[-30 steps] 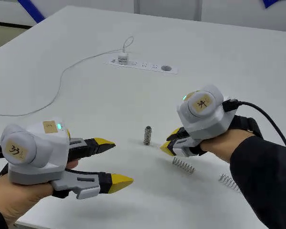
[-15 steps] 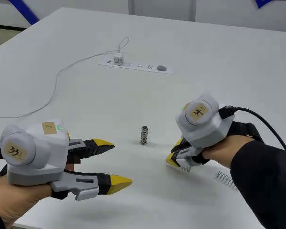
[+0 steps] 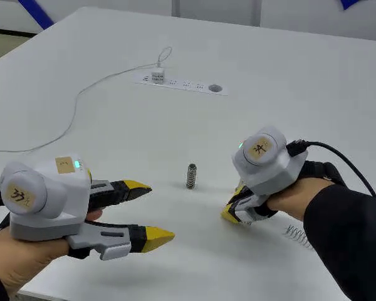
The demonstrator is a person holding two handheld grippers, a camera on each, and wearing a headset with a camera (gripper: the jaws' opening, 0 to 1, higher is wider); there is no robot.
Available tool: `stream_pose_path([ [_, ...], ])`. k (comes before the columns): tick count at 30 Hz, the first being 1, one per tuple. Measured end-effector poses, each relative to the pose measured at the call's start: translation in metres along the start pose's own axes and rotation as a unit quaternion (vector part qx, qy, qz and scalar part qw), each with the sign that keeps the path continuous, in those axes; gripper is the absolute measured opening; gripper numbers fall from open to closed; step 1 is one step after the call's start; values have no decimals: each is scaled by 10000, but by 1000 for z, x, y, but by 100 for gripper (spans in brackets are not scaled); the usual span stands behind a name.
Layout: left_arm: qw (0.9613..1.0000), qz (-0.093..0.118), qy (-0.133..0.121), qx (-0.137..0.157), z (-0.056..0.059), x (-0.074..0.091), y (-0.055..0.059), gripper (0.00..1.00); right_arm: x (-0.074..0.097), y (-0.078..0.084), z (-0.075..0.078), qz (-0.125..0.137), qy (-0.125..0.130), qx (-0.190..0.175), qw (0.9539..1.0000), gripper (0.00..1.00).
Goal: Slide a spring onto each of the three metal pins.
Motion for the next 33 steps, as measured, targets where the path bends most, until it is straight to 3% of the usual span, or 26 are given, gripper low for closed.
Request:
stream_pose_path([
  [9, 10000, -7, -4, -2, 0, 0, 0, 55, 1, -2, 0, 14, 6, -53, 10000, 12],
  [33, 9997, -76, 171, -138, 3, -6, -5, 55, 26, -16, 5, 428, 278, -90, 9987, 12],
])
Point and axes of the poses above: the centre of the closed fingertips' face, and the gripper's own axes: x roughly backward along the fingers, z roughly to its right, y roughly out of its underside, the point moved 7 cm from there along x, roughly backward along the fingers, and after that the axes turned 15 degrees about z, right-handed, at the moved point
